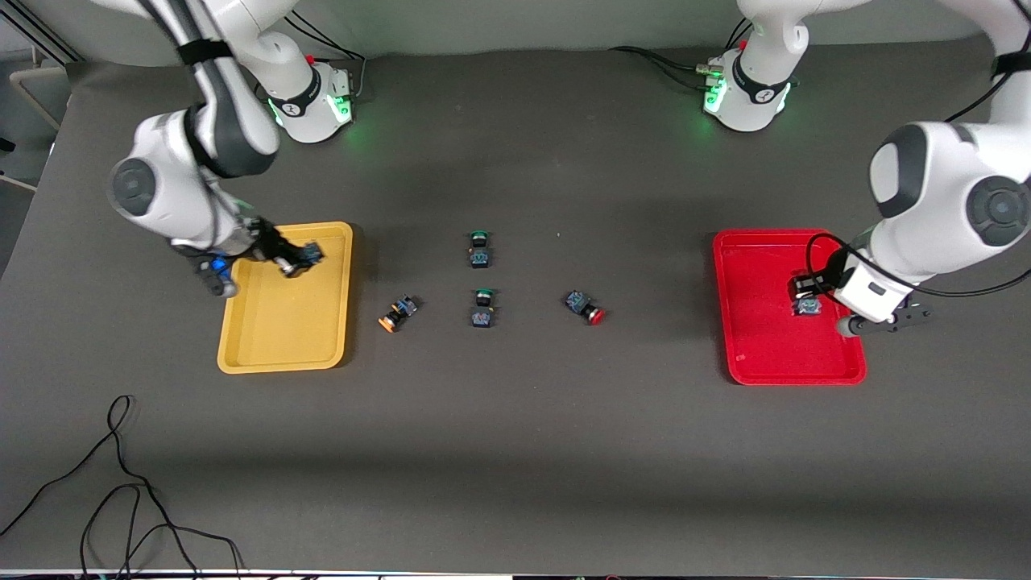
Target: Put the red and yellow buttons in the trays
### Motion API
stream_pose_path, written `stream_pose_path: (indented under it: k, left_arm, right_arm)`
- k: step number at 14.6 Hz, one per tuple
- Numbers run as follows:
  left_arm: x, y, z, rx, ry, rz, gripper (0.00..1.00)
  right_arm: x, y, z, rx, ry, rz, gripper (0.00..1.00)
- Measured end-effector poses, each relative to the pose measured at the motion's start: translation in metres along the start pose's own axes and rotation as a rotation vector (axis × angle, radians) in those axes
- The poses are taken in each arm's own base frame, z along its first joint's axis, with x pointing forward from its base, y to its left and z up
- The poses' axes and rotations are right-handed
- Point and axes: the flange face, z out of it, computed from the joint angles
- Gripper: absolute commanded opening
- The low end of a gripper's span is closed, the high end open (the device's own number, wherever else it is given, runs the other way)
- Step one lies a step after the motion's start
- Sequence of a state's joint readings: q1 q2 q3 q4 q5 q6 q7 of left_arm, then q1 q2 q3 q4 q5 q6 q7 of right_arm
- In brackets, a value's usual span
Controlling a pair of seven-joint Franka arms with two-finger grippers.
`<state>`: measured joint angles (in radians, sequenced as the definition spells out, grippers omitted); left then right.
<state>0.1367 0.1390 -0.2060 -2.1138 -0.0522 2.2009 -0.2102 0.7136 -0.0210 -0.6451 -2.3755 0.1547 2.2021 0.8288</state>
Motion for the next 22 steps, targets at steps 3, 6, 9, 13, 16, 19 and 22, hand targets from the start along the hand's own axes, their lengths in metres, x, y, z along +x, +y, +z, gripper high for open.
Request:
stream_pose_path:
  k: [3, 6, 9, 13, 16, 19, 22]
  left_arm:
    - [-0.02, 0.002, 0.087, -0.008, 0.063, 0.031, 0.0]
    - [-0.029, -0.004, 0.146, -0.013, 0.066, 0.045, 0.16]
    - [-0.026, -0.003, 0.15, -0.006, 0.07, 0.063, 1.0]
    - [-0.012, 0.001, 0.104, 0.034, 0.016, 0.077, 1.0]
    - [0.006, 0.016, 0.01, 0.076, -0.05, 0.084, 1.0]
    - [0.01, 0.056, -0.052, 0.077, -0.015, 0.088, 1.0]
    - [-0.009, 0.135, -0.051, 0.065, 0.015, 0.074, 1.0]
  right_arm:
    - [0.028, 0.032, 0.024, -0.017, 0.002, -0.011, 0.31]
    - [0.026, 0.034, 0.061, -0.061, 0.043, -0.015, 0.32]
    - [0.025, 0.032, 0.084, -0.105, 0.065, -0.03, 0.53]
    - [0.029, 0.035, 0.095, -0.093, 0.033, -0.033, 1.0]
    - [0.03, 0.034, 0.095, -0.088, 0.031, -0.031, 1.0]
    - [0.033, 0.018, 0.072, -0.05, 0.034, -0.037, 1.0]
    - [0.033, -0.029, 0.009, 0.004, 0.034, -0.027, 1.0]
